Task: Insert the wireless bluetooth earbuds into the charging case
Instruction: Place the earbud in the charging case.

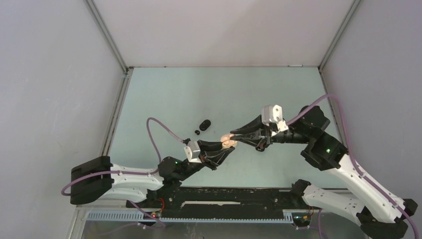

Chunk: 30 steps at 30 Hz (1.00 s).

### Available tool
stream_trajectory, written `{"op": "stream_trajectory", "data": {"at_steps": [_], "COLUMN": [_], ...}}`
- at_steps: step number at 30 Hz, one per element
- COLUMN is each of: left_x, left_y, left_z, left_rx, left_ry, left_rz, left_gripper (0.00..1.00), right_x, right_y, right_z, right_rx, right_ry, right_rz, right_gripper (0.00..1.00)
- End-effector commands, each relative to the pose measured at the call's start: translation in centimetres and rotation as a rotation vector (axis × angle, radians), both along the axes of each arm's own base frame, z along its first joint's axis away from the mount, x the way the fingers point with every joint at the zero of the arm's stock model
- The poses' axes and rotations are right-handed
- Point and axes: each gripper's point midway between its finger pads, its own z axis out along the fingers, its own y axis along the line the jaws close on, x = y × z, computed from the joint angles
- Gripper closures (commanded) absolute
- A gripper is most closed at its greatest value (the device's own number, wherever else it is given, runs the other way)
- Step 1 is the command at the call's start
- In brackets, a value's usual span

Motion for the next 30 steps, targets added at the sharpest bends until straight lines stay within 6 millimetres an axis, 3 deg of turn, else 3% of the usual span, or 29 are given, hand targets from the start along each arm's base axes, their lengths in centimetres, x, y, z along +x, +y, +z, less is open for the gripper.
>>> {"op": "stream_trajectory", "data": {"at_steps": [1,30], "left_x": [-1.4,-1.4], "left_y": [-0.3,-0.3], "left_z": [4.7,6.3], "left_rx": [-0.136,-0.19], "left_ry": [-0.071,-0.046], "left_rz": [-0.08,-0.091], "left_gripper": [1.0,1.0], "right_x": [0.8,0.5], "right_y": [1.0,2.1], "right_z": [2.4,-1.4], "right_rx": [0.135,0.151], "right_ry": [0.055,0.101], "right_rz": [-0.03,0.001], "right_gripper": [1.0,1.0]}}
